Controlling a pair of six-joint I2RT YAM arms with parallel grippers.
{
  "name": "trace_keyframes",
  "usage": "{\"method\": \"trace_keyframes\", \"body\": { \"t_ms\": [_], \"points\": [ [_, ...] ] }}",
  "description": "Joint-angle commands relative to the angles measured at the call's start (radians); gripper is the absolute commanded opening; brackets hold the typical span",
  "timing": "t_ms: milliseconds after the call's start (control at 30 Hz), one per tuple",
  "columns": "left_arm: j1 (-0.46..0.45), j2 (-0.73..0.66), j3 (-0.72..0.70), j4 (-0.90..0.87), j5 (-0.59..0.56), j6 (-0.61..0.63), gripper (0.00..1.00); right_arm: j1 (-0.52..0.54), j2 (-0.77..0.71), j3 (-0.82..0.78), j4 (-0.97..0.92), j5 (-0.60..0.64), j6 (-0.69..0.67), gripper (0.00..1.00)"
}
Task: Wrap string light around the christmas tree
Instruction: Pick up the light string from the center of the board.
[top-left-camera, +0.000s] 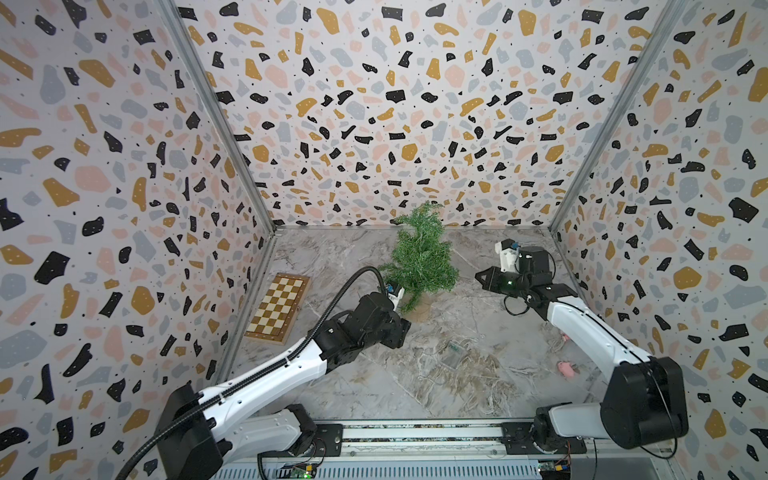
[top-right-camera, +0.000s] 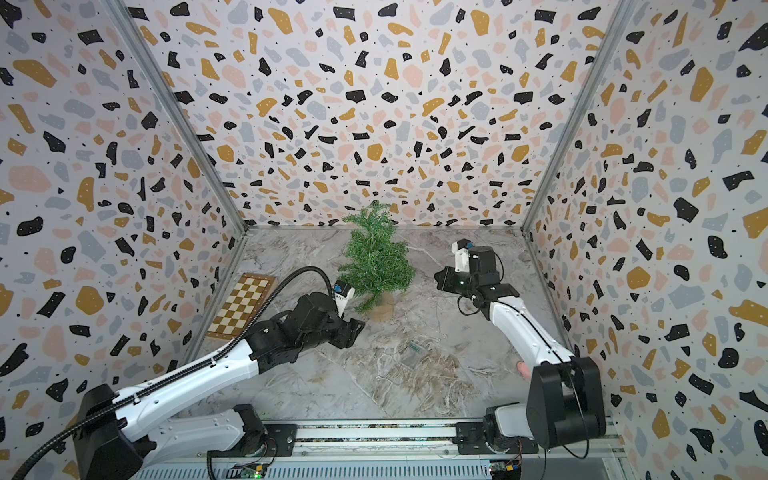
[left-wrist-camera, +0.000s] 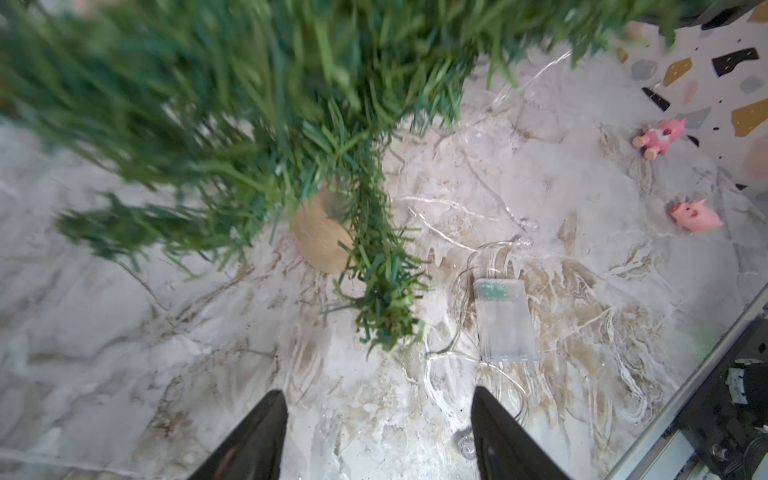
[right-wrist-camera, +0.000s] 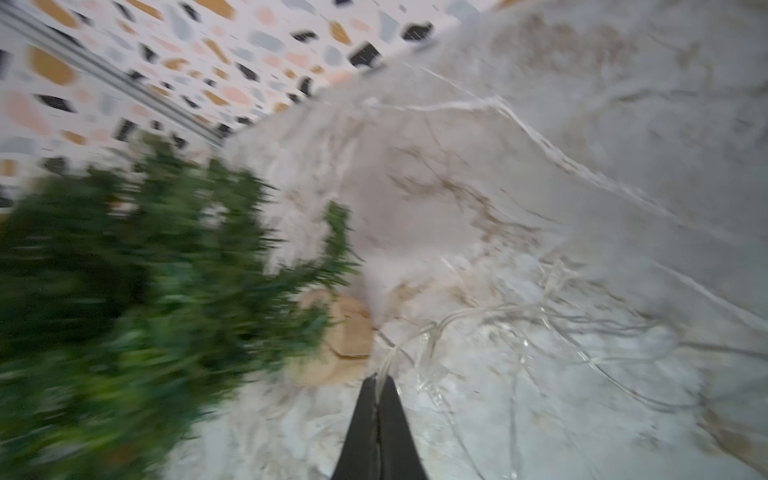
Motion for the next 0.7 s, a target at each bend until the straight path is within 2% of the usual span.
{"method": "trace_keyframes", "body": {
  "t_ms": [0,167,300,400,667],
  "points": [
    [0.005,-0.046,0.066,-0.061,-0.048,0.054,0.73,-0.008,-0.105,0.14,-0.005,-0.123,0.069,0.0],
    [0.008,-0.082,0.121,-0.073,-0.012,0.108,0.83,-0.012,-0.12,0.368,-0.098,-0.182,0.087,0.0],
    [0.008,-0.09,0.155,-0.025,0.104,0.134,0.92,-0.012,-0.09,0.52,-0.109,-0.27,0.129,0.0],
    [0.007,-0.081,0.173,0.021,0.183,0.146,0.97,-0.009,-0.071,0.612,-0.13,-0.284,0.128,0.0],
    [-0.031,0.067,0.261,0.097,0.23,0.189,0.99,0.023,-0.036,0.714,-0.145,-0.327,0.139,0.0]
  ]
}}
